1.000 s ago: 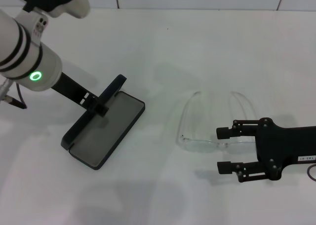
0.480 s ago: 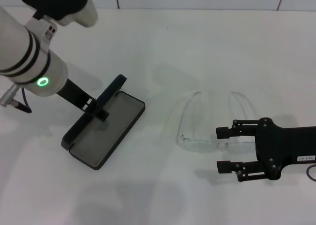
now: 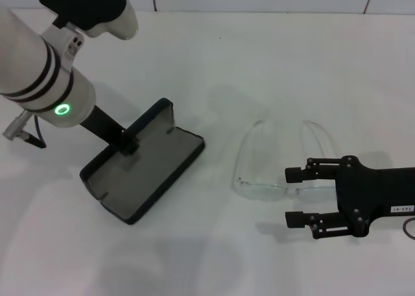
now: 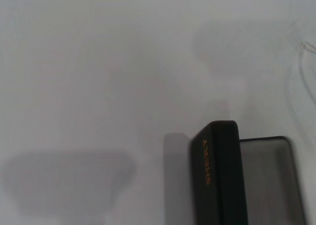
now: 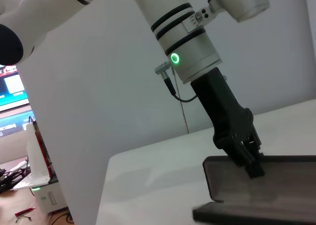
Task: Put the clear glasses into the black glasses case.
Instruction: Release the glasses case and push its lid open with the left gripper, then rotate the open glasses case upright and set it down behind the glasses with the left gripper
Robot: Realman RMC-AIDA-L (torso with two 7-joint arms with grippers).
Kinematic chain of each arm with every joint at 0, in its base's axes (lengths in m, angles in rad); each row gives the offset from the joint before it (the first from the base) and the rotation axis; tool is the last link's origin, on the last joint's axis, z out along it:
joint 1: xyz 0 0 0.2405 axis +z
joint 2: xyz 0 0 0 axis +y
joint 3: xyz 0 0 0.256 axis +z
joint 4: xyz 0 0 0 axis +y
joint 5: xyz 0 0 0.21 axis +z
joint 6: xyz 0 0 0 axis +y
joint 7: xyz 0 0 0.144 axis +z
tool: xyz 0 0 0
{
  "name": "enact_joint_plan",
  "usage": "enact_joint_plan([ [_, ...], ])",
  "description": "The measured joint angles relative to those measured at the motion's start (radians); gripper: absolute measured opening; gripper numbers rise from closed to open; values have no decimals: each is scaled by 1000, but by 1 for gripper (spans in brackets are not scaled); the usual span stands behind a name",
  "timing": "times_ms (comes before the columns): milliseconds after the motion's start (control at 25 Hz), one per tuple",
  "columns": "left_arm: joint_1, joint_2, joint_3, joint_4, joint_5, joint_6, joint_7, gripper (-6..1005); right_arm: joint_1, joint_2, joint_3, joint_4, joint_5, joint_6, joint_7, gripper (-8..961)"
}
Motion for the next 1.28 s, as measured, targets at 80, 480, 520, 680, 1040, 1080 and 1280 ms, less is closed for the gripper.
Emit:
enact_joint_plan([
  [80,0,0,0,0,0,-6,4,402,-1,0,0,4,0,1,0,738],
  [480,26,0,25,39,-15,-48,148,200,-9,-3,3,31,42,2,-47,737],
  [520,26,0,25,39,-15,-48,148,200,-10,-3,4,33,46,1,-48,737],
  [680,98,0,64,103,-84,-158,398,200,-15,-6,8,38,50,-2,-52,737],
  [1040,84,0,119,118,-87,-200,611,200,-22,-3,8,39,63,-9,-59,738],
  [1080,80,0,120,117,-76,-200,618,200,-24,-4,8,39,65,-10,-59,737],
  [1280,76,3,114,126,-15,-193,648,200,-37,-4,8,41,68,-11,-60,737],
])
